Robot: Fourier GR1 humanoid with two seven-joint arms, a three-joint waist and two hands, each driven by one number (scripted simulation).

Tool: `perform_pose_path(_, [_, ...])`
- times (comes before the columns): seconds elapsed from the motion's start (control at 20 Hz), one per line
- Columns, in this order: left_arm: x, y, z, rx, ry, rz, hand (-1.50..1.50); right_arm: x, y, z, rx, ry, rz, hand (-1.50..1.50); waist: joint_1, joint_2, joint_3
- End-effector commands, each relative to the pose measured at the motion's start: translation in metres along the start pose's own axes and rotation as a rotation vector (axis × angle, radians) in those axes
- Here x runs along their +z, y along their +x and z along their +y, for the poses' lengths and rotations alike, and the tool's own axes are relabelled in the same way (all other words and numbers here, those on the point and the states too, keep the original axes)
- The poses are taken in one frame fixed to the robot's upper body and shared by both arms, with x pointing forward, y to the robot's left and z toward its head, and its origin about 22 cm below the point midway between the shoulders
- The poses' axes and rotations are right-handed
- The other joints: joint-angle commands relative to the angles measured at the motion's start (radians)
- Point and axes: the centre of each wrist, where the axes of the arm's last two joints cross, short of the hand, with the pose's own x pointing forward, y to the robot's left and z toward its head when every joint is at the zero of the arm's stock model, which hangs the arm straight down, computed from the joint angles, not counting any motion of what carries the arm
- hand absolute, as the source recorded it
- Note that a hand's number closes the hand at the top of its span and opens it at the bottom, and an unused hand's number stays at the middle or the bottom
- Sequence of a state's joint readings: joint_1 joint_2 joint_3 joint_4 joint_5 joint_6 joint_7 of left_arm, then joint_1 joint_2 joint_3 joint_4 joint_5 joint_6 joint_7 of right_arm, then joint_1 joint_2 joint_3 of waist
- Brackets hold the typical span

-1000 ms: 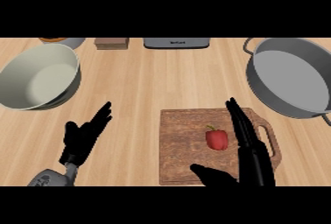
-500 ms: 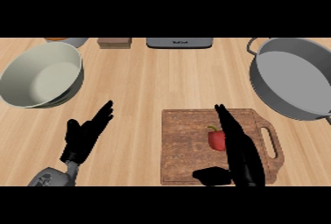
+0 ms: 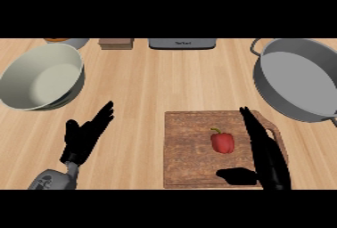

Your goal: Pick the bell pepper from the cutting board and place it in the pot

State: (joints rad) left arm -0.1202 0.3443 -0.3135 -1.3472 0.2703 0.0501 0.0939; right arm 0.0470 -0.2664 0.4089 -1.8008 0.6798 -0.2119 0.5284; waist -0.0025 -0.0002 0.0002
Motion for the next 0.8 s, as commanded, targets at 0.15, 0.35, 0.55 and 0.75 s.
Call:
perform_pose_path(0.15, [-0.019,0.002,-0.014,-0.015,0.008,-0.001,0.00,0.000,-0.032,0.005,-0.146,0.038,-0.070,-1.50,-0.003,0.001,0.000])
perform_pose_path(0.35, [-0.015,-0.008,0.002,0.003,0.008,0.021,0.00,0.001,-0.045,0.026,-0.242,0.064,-0.111,-1.50,-0.002,0.002,0.000])
perform_pose_path(0.55, [0.000,0.005,-0.008,-0.009,0.017,-0.023,0.00,-0.012,-0.042,0.023,-0.347,0.091,-0.119,-1.50,0.007,0.000,0.000])
perform_pose_path(0.75, [-0.002,0.005,0.005,-0.001,-0.003,-0.002,0.00,-0.015,-0.061,0.016,-0.395,0.101,-0.078,-1.50,0.002,0.000,0.000])
